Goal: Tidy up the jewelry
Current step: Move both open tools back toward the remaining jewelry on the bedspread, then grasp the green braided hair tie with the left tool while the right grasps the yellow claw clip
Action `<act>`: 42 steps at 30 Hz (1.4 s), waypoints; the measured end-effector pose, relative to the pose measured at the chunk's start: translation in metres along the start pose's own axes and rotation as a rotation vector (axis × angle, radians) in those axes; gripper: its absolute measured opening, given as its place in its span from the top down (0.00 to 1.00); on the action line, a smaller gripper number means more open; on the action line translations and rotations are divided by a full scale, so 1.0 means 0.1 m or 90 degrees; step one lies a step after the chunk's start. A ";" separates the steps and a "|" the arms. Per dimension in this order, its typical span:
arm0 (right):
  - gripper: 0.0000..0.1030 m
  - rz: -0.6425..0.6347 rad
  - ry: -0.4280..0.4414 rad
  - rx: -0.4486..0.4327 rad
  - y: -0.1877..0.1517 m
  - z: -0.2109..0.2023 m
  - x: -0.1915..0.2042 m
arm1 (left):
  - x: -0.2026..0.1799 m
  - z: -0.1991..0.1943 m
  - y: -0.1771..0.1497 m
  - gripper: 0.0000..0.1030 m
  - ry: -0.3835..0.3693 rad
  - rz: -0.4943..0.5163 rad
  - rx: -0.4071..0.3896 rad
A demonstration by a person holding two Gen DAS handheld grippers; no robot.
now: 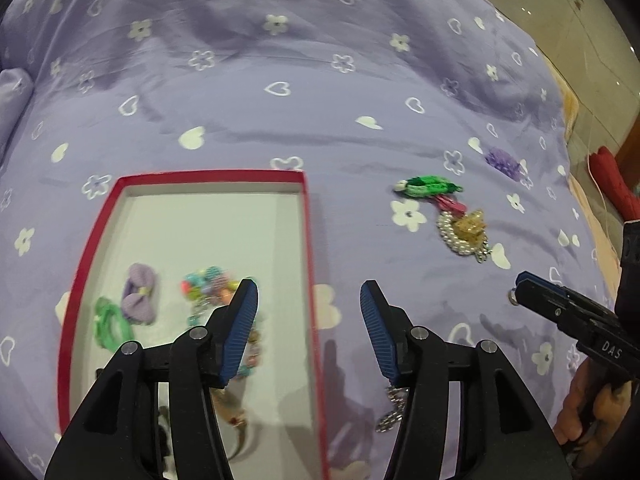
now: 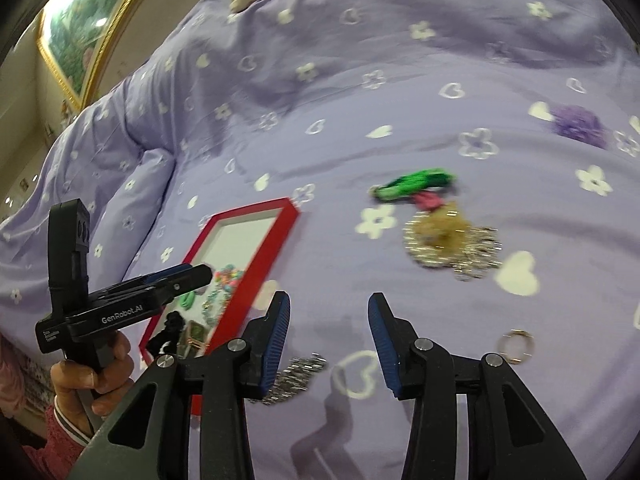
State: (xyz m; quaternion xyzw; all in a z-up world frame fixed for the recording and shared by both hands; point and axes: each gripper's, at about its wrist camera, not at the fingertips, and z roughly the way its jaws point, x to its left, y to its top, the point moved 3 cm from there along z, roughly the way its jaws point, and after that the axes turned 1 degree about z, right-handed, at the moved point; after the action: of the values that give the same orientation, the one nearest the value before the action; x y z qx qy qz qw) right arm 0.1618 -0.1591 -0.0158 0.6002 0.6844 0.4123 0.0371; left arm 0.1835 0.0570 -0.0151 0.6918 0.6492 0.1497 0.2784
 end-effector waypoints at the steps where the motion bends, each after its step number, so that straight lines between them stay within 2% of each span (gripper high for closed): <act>1: 0.58 0.004 -0.005 -0.003 0.00 -0.03 -0.06 | -0.05 0.03 0.01 0.49 -0.003 0.005 0.002; 8: 0.58 0.017 -0.034 -0.023 0.04 -0.14 -0.33 | -0.32 0.16 0.08 0.49 -0.019 0.046 0.016; 14: 0.57 0.012 -0.044 -0.027 0.14 -0.07 -0.46 | -0.44 0.31 0.17 0.49 -0.024 0.062 0.029; 19: 0.57 0.016 -0.043 -0.019 0.26 0.09 -0.54 | -0.52 0.47 0.32 0.49 -0.026 0.075 0.034; 22: 0.52 0.026 -0.041 -0.014 0.32 0.20 -0.60 | -0.56 0.60 0.43 0.45 -0.038 0.082 0.046; 25: 0.51 0.046 -0.045 -0.005 0.36 0.32 -0.70 | -0.61 0.74 0.55 0.43 -0.042 0.093 0.056; 33: 0.51 0.076 -0.014 0.009 0.38 0.48 -0.82 | -0.89 1.07 0.83 0.40 -0.044 0.155 0.061; 35: 0.55 0.081 -0.007 0.012 0.37 0.50 -0.85 | -0.95 1.16 0.87 0.39 -0.049 0.169 0.066; 37: 0.67 0.085 0.000 0.008 0.37 0.50 -0.88 | -1.00 1.28 0.90 0.39 -0.060 0.185 0.077; 42: 0.67 0.090 -0.006 -0.024 0.36 0.32 -0.94 | -1.09 1.50 0.91 0.39 -0.073 0.215 0.101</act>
State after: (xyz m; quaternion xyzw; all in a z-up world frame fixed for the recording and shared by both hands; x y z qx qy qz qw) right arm 0.2337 -0.2250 -0.0567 0.6483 0.6322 0.4237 0.0221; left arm 0.3310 -0.0793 -0.0657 0.8183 0.5164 0.1029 0.2303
